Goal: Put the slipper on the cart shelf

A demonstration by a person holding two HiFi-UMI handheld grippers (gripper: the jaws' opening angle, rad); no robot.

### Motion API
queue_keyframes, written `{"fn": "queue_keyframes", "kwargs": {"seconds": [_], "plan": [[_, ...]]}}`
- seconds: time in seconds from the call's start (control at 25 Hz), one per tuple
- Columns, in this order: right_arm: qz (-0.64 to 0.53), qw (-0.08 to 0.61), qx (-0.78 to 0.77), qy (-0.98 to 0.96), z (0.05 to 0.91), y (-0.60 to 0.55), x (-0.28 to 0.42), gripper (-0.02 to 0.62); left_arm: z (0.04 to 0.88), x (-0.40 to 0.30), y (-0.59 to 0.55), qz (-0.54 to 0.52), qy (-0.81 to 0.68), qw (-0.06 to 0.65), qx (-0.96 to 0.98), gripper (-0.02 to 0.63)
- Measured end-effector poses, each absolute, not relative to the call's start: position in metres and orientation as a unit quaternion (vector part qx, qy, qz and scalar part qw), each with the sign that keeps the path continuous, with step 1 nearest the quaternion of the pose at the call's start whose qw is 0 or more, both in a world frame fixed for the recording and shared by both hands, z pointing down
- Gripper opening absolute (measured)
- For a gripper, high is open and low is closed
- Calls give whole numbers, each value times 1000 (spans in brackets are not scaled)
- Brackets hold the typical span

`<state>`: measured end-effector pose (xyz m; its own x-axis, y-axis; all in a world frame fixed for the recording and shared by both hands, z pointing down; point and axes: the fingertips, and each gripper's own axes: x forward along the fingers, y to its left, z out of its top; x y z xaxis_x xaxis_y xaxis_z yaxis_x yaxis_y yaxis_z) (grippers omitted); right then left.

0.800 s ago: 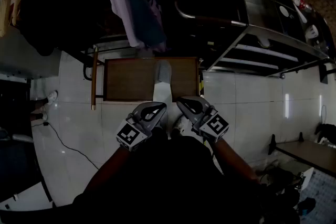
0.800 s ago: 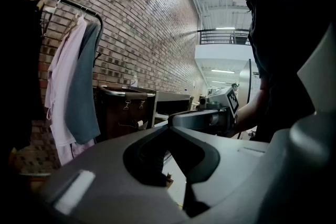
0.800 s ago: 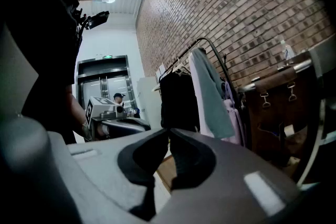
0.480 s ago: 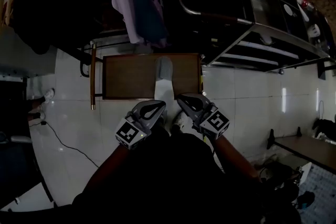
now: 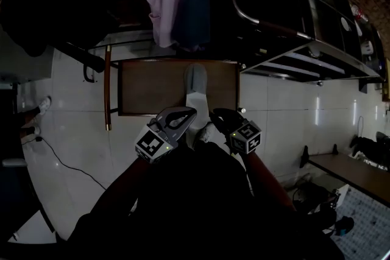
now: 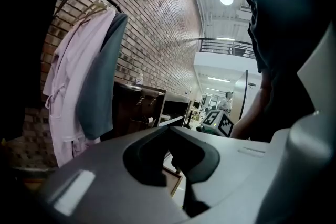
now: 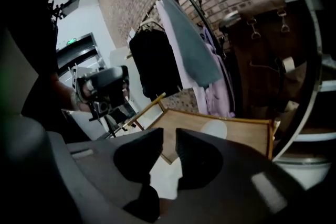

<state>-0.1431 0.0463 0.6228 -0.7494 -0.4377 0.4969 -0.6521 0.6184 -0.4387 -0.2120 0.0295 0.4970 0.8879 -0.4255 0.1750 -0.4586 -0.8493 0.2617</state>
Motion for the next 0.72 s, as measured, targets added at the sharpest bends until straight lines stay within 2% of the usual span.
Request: {"fn": "queue_keyframes", "kwargs": {"seconds": [0.12,0.24,0.32,0.72], "plan": [[373,194,305,-855,670,45,-143,98,508,-219,22,57,-230,153,959,2],[454,206,299,-813,719,47,-141,198,517,-222,19,63,-234,154,958,2],[499,209,301,-785,751,43,-137,242,520,-223,17,69,-239,154,956,2],[598,258,266,-711,840,49,-144,245,544,-240,32,104,-281,174,938,2]]}}
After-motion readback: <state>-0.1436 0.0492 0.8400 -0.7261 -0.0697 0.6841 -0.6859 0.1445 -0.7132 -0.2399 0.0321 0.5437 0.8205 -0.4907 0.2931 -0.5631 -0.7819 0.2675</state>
